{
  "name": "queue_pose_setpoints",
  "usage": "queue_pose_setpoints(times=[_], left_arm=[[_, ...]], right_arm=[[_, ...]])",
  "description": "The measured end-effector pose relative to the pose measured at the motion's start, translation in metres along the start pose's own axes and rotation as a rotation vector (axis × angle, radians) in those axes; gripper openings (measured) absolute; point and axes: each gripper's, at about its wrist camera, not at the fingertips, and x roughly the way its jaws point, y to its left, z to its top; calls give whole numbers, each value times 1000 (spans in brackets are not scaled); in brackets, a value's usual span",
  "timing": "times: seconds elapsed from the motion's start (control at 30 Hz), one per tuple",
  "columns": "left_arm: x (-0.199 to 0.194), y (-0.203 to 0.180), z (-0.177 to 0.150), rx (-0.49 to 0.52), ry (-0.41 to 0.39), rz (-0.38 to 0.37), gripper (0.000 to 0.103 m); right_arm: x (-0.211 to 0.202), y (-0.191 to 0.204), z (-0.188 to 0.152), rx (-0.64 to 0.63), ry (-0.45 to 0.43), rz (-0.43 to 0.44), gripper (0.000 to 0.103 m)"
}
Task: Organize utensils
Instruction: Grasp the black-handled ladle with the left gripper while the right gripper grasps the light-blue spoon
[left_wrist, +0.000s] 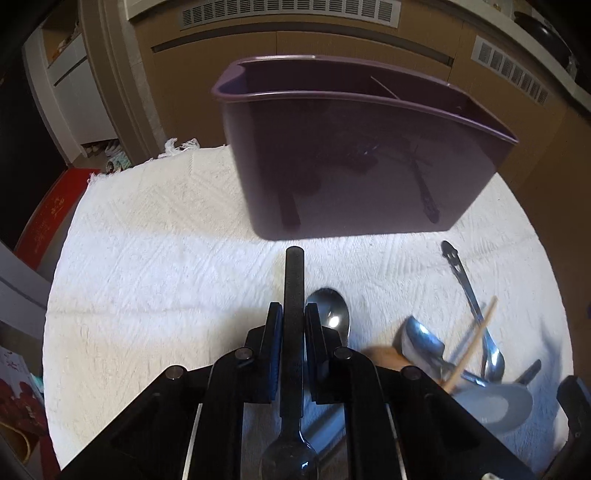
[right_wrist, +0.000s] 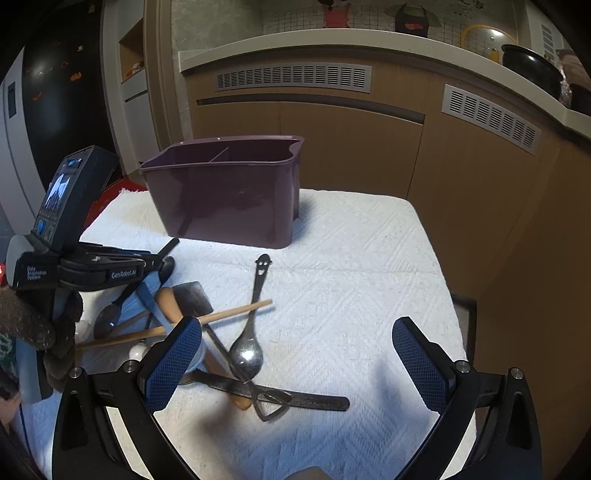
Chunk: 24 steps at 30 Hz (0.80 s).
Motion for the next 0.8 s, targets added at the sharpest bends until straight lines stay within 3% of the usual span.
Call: queue_pose_setpoints(times=[0.3,0.4,0.47,0.57,0.63,0.8], left_arm=[[-80,48,-40,-142,-151,-32,10],[-102,65,-50,-188,-200,-38,10],[-114,72,-56,-205,-230,-38,10],[-130,82,-65,-227,-263,-54,10],[-136,91,-70,-246,-275,-65,10],[-144,106,-80,-285,-288,-80,10]], right_arm=[[19,46,8,-110,107,174,100],[28,71,13,-184,134,204,84],[35,90,15,-259,153,225,57],[48,120,18,-374,193,258,31],[59,137,19,-431,220,279,26],[82,153,28,-471,248,281,26]])
